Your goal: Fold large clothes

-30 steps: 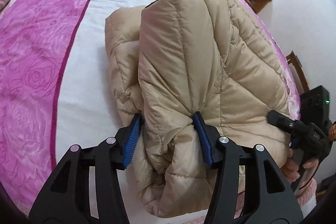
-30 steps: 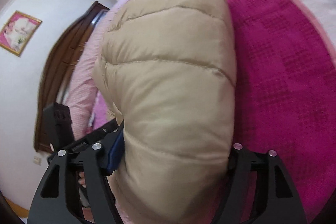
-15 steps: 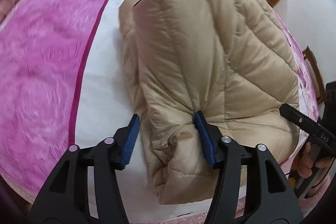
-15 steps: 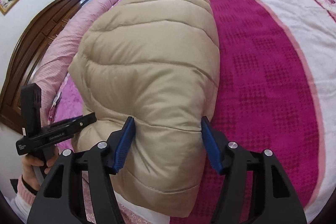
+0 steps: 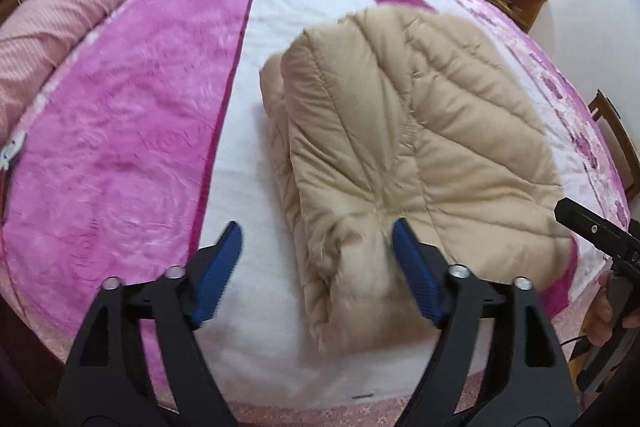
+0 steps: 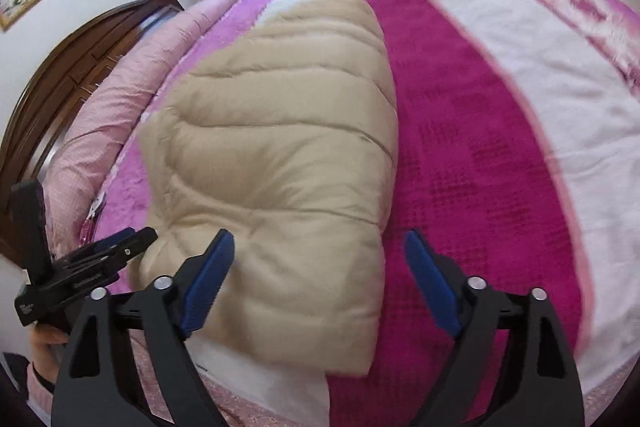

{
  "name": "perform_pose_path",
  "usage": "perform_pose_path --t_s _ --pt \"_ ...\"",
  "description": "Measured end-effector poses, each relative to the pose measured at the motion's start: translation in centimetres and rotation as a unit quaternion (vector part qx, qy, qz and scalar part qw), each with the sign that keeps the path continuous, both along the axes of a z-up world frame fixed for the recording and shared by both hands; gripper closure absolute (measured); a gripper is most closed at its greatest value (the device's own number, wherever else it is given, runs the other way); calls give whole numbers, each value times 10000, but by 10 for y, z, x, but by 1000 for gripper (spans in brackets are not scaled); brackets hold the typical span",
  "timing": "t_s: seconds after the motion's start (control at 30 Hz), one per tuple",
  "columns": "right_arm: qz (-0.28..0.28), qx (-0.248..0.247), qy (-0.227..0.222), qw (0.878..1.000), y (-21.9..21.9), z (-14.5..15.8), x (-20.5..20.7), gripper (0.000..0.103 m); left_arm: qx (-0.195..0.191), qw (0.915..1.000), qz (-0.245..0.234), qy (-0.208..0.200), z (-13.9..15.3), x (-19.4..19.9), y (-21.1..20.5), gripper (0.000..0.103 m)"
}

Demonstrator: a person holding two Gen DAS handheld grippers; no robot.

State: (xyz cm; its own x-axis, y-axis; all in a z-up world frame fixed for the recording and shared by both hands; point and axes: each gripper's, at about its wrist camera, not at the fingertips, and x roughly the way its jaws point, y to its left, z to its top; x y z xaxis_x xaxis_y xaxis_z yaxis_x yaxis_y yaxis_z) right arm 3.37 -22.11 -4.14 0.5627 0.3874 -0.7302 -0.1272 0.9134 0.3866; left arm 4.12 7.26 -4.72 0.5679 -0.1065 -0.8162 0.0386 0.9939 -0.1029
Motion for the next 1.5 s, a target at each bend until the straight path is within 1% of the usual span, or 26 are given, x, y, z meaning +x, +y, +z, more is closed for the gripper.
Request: perform_pose_path --t_s 0.03,0.1,0.17,0.27,0.33,0.43,0.53,0.7,0.8,0.9,0.97,1.07,1.17,1.27,1.37,1.5 --pt "-38 -75 -72 9999 0 6 -7 14 -5 10000 -13 -56 4 -6 0 16" --pt "-100 -205 -123 9997 5 11 -13 8 -29 9998 -27 -205 17 -14 -6 8" --pt "-153 -297 -152 9993 11 13 -22 7 -32 9996 -46 -288 24 -21 -12 4" --pt "-169 -429 -77 9989 17 14 -31 6 62 9996 5 -281 29 -32 -22 4" --pt "-193 -575 -54 9981 26 15 -38 6 66 9997 34 -243 27 -34 -24 4" --pt "-257 -935 -139 9952 34 13 -53 6 190 9995 109 -241 24 -48 -31 4" --pt "-314 -1156 -211 9926 38 11 -62 6 295 9994 74 -171 17 -56 -39 4" --pt "-304 -1445 -197 9888 48 -3 -75 6 245 9996 113 -46 8 -64 -48 4" --pt "-299 -1455 -66 9889 49 -13 -77 6 235 9996 121 0 4 -68 -52 4" --pt "-337 -1379 124 9898 46 -21 -77 6 356 9992 165 18 1 -71 -57 4" --pt "-352 -1370 202 9897 44 -25 -76 6 433 9987 280 62 -2 -73 -58 4" --pt "-402 -1421 251 9887 43 -28 -76 6 435 9979 446 173 -8 -75 -58 4" --pt "-433 -1376 288 9891 41 -29 -76 6 409 9975 501 301 -13 -75 -57 4" --pt "-436 -1356 315 9893 41 -31 -75 6 466 9970 463 400 -16 -74 -58 4" --pt "-433 -1316 371 9897 41 -32 -74 6 624 9963 495 321 -15 -75 -60 4" --pt "-440 -1366 411 9888 42 -33 -74 6 570 9968 476 295 -14 -75 -61 4"
